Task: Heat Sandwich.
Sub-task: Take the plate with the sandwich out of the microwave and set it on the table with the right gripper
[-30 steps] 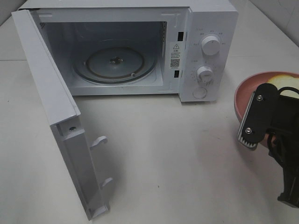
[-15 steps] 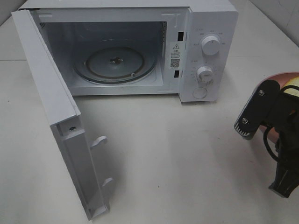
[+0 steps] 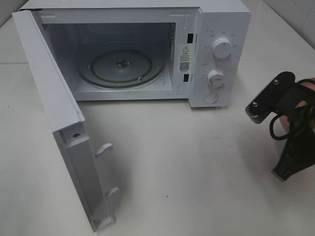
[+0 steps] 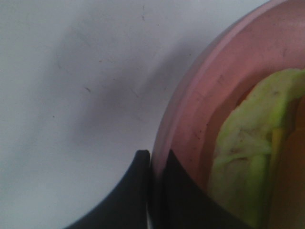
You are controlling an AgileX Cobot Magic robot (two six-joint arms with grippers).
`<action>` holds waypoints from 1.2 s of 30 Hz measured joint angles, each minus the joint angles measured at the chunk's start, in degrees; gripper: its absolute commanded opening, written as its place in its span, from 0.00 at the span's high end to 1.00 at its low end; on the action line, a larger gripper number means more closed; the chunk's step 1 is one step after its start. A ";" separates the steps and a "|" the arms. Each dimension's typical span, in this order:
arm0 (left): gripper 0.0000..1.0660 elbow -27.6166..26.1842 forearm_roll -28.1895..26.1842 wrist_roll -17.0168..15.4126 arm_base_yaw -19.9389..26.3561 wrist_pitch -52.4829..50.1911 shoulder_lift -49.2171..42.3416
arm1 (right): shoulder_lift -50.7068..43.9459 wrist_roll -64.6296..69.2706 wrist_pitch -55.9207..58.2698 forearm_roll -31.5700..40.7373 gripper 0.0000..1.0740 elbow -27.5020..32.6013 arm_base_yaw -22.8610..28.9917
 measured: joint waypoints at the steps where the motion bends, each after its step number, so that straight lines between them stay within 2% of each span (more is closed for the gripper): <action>1: 0.06 0.00 0.00 0.00 0.00 0.00 0.00 | 0.00 0.00 0.00 0.00 1.00 0.00 0.00; 18: 0.06 0.00 0.00 0.00 0.00 0.00 0.00 | 4.53 7.79 -4.18 -0.29 1.00 -0.74 -12.32; 29: 0.06 0.00 0.00 0.00 0.00 0.00 0.00 | 4.81 10.26 -8.82 -1.89 1.00 -0.74 -17.48; 36: 0.06 0.00 0.00 0.00 0.00 0.00 0.00 | 6.53 12.89 -10.89 -4.64 1.00 -0.46 -18.45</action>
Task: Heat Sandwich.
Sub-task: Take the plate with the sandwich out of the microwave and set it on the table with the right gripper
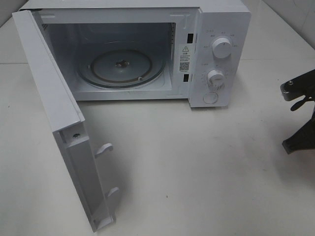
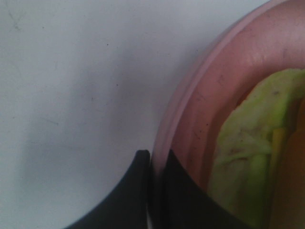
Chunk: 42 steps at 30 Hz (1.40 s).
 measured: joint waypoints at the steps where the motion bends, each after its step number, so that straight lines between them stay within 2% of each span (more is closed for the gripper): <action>1: 0.06 0.00 0.00 0.00 0.00 0.00 0.00 | 1.55 0.86 -0.40 -0.29 1.00 0.00 0.00; 15: 0.06 0.00 0.00 0.00 0.00 0.00 0.00 | 10.66 5.50 -6.65 -3.44 1.00 0.06 0.00; 28: 0.06 0.00 0.00 0.00 0.00 0.00 0.00 | 11.92 6.65 -7.22 -4.41 0.97 0.06 0.00; 38: 0.06 0.00 0.00 0.00 0.00 0.00 0.00 | 11.92 6.82 -7.10 -4.47 0.86 0.06 0.00; 41: 0.06 0.00 0.00 0.00 0.00 0.00 0.00 | 11.92 6.82 -7.10 -4.47 0.76 0.06 0.00; 42: 0.06 0.00 0.00 0.00 0.00 0.00 0.00 | 11.92 6.82 -7.10 -4.18 0.70 0.06 0.00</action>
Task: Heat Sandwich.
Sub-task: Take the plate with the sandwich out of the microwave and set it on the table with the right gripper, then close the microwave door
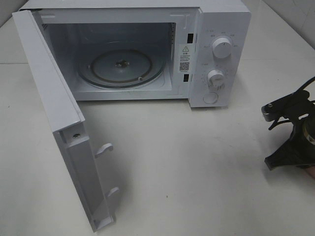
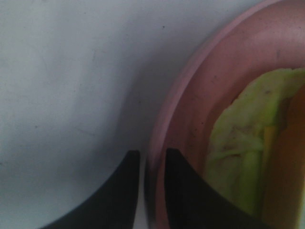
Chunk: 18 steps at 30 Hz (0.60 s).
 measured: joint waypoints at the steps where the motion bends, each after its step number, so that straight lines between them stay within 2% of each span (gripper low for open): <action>1: 0.06 0.00 0.00 0.00 0.00 0.00 0.00 | 0.00 0.00 0.00 0.00 0.70 0.00 0.00; 4: 0.06 0.00 0.00 0.00 0.00 0.00 0.00 | -0.29 0.00 0.00 1.26 0.57 0.00 0.00; 5: 0.06 0.00 0.00 0.00 0.00 0.00 0.00 | -0.92 0.00 0.00 2.58 0.50 -0.06 0.00; 6: 0.06 0.00 0.00 0.00 0.00 0.00 0.00 | -0.92 0.00 0.00 2.58 0.50 -0.06 0.00; 10: 0.06 0.00 0.00 0.00 0.00 0.00 0.00 | -4.18 -2.06 0.00 6.59 0.38 -0.11 0.00; 13: 0.06 0.00 0.00 0.00 0.00 0.00 0.00 | -6.30 -4.53 0.00 8.94 0.37 -0.17 0.00; 18: 0.06 0.00 0.00 0.00 0.00 0.00 0.00 | -12.03 -12.66 0.23 16.90 0.37 -0.17 0.00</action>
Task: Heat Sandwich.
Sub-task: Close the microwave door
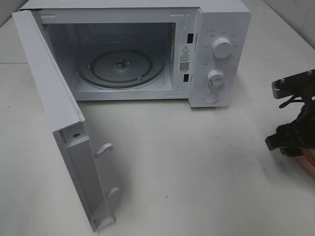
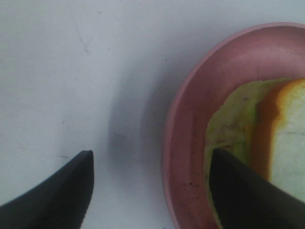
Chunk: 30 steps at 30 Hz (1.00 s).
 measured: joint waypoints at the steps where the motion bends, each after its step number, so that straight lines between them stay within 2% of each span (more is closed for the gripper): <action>1: 0.06 0.00 0.00 0.00 0.00 0.00 0.00 | -2.18 -3.67 0.52 3.95 0.36 0.00 0.00; 3: 0.06 0.00 0.00 0.00 0.00 0.00 0.00 | -3.38 -5.39 0.92 5.79 0.35 0.00 0.00; 7: 0.06 0.00 0.00 0.00 0.00 0.00 0.00 | -8.48 -15.13 4.35 16.10 0.34 0.00 0.00; 11: 0.06 0.00 0.00 0.00 0.00 0.00 0.00 | -12.78 -19.54 7.56 20.74 0.34 0.00 0.00; 21: 0.06 0.00 0.00 0.00 0.00 0.00 0.00 | -23.66 -20.86 13.69 23.32 0.36 0.00 0.00; 30: 0.06 0.00 0.00 0.00 0.00 0.00 0.00 | -29.74 -20.86 20.80 23.66 0.36 0.00 0.00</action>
